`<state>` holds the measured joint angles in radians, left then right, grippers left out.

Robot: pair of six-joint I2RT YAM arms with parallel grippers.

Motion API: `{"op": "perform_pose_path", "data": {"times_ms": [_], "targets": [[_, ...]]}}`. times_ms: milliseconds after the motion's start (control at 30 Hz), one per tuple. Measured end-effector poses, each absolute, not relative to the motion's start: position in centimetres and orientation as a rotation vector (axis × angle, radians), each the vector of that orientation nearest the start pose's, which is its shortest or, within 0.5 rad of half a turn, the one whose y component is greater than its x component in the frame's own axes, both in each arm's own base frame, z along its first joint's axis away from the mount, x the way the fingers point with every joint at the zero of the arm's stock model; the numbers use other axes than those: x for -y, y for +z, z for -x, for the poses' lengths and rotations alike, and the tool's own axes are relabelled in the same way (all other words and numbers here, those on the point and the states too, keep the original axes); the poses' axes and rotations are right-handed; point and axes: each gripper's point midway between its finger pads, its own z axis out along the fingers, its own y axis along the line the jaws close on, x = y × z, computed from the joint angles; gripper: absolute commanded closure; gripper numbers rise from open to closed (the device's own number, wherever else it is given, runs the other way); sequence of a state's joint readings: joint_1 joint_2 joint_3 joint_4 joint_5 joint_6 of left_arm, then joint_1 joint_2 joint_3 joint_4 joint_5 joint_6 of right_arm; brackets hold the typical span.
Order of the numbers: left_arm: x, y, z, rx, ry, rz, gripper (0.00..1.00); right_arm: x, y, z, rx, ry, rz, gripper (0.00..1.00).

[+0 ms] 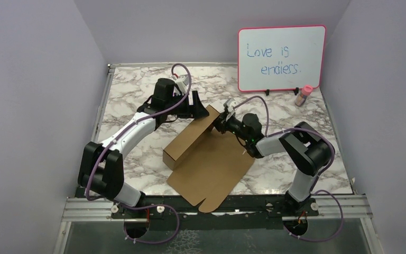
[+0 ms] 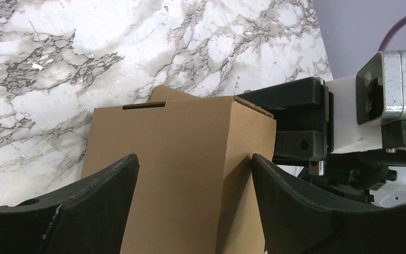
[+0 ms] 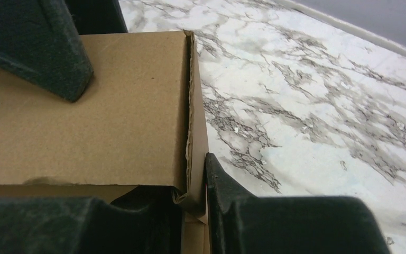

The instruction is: Fold the paper box

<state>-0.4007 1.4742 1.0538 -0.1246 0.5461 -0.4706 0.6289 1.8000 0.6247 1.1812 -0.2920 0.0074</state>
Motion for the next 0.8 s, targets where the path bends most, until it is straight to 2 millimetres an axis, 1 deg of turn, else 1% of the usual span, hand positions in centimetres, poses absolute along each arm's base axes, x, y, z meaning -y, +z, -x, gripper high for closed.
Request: {"op": "perform_pose_path", "data": {"times_ms": [133,200,333,433,467,533,667,800], "targets": [[25.1,18.6,-34.0,-2.245,-1.049,-0.267,0.2,-31.9,12.4,-35.9,-1.525,0.696,0.667,0.75],[24.7,18.8,-34.4,-2.257,-1.033,-0.262,0.19,-32.0,12.3,-36.3,-1.55,0.672,0.653,0.73],[23.7,20.4,-35.8,-2.242,-0.996,-0.265,0.18,-31.9,12.2,-36.9,-1.58,0.628,0.62,0.71],[23.8,21.3,-36.7,-2.223,-0.983,-0.287,0.18,-31.8,12.2,-37.0,-1.583,0.604,0.607,0.67],[23.8,21.2,-36.9,-2.225,-0.98,-0.294,0.18,-31.9,12.2,-37.0,-1.583,0.599,0.604,0.66],[24.0,20.5,-37.3,-2.243,-0.982,-0.305,0.18,-31.8,12.1,-37.2,-1.584,0.588,0.596,0.65],[24.6,17.9,-37.1,-2.32,-1.026,-0.312,0.18,-31.8,11.9,-37.4,-1.567,0.566,0.605,0.64],[24.9,18.0,-37.0,-2.315,-1.063,-0.326,0.19,-32.0,11.6,-37.5,-1.537,0.558,0.615,0.62]]}}
